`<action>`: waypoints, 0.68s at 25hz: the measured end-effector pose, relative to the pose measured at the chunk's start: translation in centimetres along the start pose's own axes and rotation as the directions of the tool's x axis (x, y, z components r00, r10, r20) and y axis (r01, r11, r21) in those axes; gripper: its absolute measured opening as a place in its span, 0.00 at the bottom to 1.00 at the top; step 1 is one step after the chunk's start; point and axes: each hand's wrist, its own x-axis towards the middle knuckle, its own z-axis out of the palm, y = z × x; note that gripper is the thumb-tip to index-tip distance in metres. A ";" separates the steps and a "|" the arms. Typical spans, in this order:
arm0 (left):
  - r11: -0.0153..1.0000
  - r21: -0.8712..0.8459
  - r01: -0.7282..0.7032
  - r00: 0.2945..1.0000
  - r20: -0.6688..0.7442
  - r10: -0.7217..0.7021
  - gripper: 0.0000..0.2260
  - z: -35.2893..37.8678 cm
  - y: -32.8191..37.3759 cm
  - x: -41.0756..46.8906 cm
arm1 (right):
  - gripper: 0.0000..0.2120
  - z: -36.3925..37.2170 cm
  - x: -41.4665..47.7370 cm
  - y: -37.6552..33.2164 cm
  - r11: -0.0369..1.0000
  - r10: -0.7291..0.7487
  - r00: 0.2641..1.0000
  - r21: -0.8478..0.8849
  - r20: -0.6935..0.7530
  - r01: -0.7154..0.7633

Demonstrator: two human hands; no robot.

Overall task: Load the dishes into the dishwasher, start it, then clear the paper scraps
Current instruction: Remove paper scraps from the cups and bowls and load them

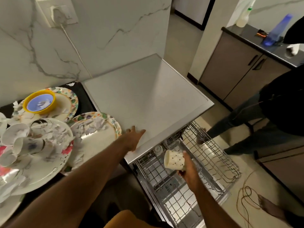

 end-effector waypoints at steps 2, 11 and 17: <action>0.999 0.044 0.013 0.999 0.029 -0.015 0.52 -0.6 0.6 0.6 | 0.25 -0.3 2.0 0.6 0.987 0.031 0.999 -0.155 -0.008 -0.032; 0.992 0.125 0.010 0.990 0.140 -0.028 0.57 -0.8 0.7 2.0 | 0.41 6.7 8.6 2.4 0.621 -0.029 0.994 -0.777 0.105 0.100; 0.995 0.096 -0.011 0.993 0.120 -0.001 0.56 -0.8 0.4 1.8 | 0.41 10.9 11.3 3.7 0.132 0.059 0.938 -0.934 0.342 0.332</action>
